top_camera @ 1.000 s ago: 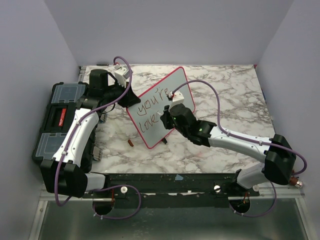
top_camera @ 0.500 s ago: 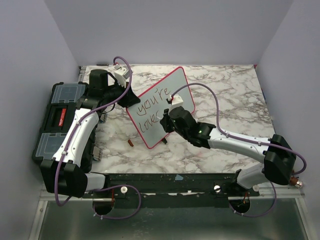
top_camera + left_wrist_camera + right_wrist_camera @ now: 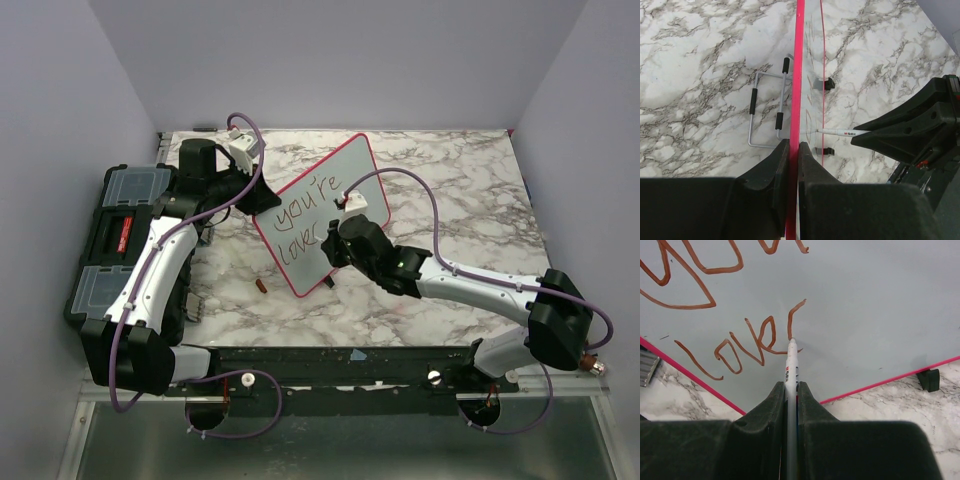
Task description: Write a sentence on the whiteboard
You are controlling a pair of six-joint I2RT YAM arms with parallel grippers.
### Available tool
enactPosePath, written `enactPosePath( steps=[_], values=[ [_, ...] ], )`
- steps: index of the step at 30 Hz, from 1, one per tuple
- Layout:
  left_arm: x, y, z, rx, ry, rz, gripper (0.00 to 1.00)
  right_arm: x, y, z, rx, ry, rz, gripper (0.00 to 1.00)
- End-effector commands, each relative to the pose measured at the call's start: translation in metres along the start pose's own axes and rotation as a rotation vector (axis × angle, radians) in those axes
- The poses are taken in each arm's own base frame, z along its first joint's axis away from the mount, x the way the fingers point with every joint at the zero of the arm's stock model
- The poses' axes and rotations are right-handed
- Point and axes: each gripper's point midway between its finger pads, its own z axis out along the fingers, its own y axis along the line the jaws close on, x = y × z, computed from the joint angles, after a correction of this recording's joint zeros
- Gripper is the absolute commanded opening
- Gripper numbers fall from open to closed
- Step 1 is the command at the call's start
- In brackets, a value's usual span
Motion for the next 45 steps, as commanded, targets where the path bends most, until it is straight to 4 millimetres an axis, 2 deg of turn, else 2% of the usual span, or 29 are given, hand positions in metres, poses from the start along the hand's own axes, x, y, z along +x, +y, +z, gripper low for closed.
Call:
enactPosePath(
  steps=[1,18,29,35,45],
  values=[
    [-0.015,-0.002,-0.005,-0.022,-0.052,0.079,0.00,0.003,-0.016,0.001,0.077,-0.005,0.003,0.01],
    [-0.015,-0.003,-0.005,-0.022,-0.052,0.080,0.00,-0.044,-0.007,0.004,0.107,-0.095,-0.021,0.01],
    [-0.014,-0.003,-0.005,-0.022,-0.052,0.080,0.00,-0.064,0.003,0.008,0.096,-0.127,-0.025,0.01],
    [-0.014,-0.003,-0.005,-0.023,-0.052,0.081,0.00,-0.064,0.005,0.009,0.088,-0.123,-0.025,0.01],
    [-0.014,-0.002,-0.005,-0.024,-0.051,0.080,0.00,-0.040,-0.001,0.009,0.084,-0.077,-0.017,0.01]
  ],
)
